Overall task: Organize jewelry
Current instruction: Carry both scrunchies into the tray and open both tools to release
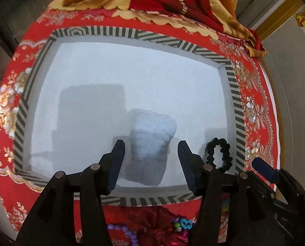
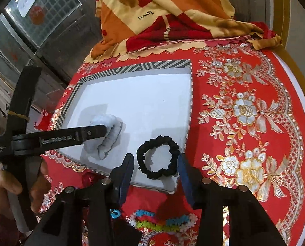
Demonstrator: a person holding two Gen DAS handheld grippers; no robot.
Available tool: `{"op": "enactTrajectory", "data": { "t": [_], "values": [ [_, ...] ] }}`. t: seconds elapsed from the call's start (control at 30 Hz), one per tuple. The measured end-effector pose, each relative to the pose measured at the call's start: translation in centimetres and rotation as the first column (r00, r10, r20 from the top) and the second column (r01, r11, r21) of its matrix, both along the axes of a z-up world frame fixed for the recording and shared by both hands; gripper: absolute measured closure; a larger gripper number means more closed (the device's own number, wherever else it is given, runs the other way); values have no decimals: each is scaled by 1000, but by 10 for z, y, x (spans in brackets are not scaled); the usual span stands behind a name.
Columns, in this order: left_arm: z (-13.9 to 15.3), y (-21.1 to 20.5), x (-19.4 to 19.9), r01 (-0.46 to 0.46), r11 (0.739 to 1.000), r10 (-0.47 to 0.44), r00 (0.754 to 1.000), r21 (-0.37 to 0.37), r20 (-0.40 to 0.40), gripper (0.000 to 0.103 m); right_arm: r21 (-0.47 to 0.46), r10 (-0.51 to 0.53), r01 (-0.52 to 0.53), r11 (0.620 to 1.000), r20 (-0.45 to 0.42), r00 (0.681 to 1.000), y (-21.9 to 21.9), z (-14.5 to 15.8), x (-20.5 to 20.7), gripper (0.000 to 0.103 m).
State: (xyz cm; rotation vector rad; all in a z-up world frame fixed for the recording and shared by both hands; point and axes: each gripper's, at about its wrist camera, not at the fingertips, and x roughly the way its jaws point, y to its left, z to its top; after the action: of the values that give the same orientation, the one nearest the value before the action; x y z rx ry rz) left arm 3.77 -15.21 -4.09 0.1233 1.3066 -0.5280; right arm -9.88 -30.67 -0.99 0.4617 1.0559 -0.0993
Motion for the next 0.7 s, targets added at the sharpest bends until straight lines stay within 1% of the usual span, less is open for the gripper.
{"op": "enactTrajectory", "data": {
  "t": [0.13,0.3,0.47,0.7],
  "values": [
    [12,5,-8,0,1000,-1,999,10,45,48,-4,-19,19,1000,9,1000,-1,5,-4,61],
    [31,13,-22,-9,999,4,991,31,136,48,-39,-22,23,999,25,999,5,15,-9,61],
    [44,19,-38,-3,999,-6,982,44,191,48,-76,-30,33,997,34,999,13,24,-17,61],
    [58,30,-58,-9,999,0,974,37,226,48,-130,-44,49,990,41,998,25,37,-33,61]
  ]
}}
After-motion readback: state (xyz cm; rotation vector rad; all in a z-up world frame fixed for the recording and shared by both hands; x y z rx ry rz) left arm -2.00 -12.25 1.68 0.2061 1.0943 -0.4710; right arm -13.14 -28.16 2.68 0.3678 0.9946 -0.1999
